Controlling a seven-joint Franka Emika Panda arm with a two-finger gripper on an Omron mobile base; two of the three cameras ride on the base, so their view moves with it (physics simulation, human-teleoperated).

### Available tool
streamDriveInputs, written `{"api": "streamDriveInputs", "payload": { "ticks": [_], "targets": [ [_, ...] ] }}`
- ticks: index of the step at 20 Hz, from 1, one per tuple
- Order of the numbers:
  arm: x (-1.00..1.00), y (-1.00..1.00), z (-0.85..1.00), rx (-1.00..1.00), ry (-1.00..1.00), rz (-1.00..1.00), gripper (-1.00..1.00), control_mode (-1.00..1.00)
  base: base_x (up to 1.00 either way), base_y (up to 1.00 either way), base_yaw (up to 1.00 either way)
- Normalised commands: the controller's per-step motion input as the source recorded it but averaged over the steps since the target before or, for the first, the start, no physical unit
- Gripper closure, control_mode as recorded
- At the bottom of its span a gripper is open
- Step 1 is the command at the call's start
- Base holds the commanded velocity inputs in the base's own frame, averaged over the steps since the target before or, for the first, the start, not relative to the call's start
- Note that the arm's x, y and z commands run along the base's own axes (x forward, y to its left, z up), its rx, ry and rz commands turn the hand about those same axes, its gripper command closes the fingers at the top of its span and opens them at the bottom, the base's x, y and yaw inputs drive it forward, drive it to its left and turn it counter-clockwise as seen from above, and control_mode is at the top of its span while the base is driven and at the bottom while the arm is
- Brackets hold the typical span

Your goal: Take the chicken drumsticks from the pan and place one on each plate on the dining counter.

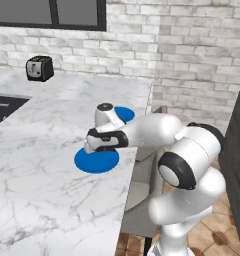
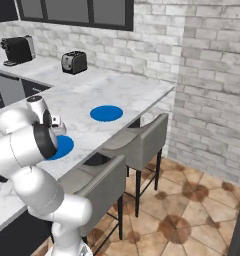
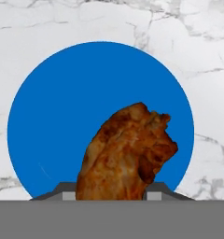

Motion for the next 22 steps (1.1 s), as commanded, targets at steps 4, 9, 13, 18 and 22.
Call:
{"api": "streamDriveInputs", "payload": {
  "ticks": [4, 9, 13, 18, 22],
  "targets": [
    [0.06, -0.05, -0.23, 0.02, 0.04, 0.0, 1.0, -1.0, 0.0, 0.0, 0.0],
    [0.14, 0.0, -0.35, 0.0, 0.0, 0.0, 1.0, -1.0, 0.0, 0.0, 0.0],
    [0.12, 0.07, -0.39, 0.0, 0.0, 0.0, 1.0, -1.0, 0.0, 0.0, 0.0],
    [0.13, 0.03, -0.3, 0.0, 0.0, 0.0, 1.0, -1.0, 0.0, 0.0, 0.0],
    [0.06, 0.0, -0.14, 0.01, 0.0, 0.0, 1.0, -1.0, 0.0, 0.0, 0.0]
  ]
}}
